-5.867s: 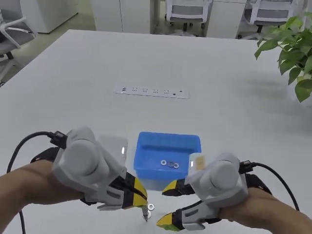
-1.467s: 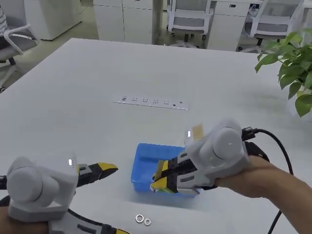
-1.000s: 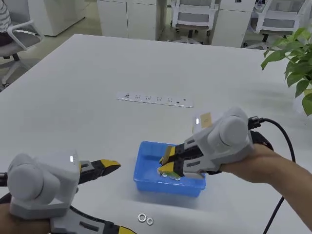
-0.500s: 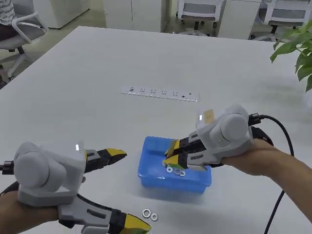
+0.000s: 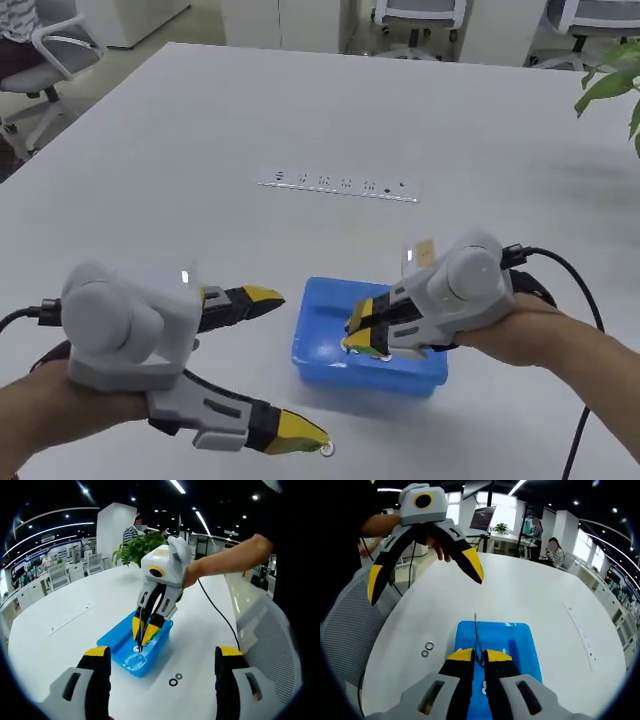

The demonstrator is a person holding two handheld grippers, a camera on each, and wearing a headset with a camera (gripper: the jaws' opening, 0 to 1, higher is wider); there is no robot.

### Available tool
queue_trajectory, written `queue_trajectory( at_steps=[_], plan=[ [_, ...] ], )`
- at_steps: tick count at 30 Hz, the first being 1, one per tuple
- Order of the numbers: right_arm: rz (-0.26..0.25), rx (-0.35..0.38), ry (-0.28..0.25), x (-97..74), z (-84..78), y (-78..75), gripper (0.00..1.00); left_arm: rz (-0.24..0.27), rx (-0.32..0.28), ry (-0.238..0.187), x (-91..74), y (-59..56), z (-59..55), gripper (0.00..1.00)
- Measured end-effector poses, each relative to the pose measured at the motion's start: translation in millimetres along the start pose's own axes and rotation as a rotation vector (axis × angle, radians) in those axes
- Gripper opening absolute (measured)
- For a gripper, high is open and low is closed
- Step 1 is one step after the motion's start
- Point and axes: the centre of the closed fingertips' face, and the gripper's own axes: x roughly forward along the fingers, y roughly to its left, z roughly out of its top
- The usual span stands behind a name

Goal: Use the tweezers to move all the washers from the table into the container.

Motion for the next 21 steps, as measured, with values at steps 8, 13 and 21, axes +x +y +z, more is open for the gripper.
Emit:
queue_trajectory(
  at_steps=[8, 13, 21],
  plan=[
    [0.014, 0.010, 0.012, 7.1, -7.2, -2.0, 0.08, -0.003, 0.021, 0.013, 10.2, 15.4, 2.8, 0.78],
    [0.023, 0.010, 0.018, 9.6, -10.7, -1.4, 0.08, -0.015, 0.034, 0.014, 17.4, 18.7, 8.7, 0.64],
    [0.025, 0.013, 0.012, 11.0, -11.3, -1.7, 0.08, -0.045, 0.063, 0.011, 33.6, 23.6, 19.2, 0.48]
  ],
)
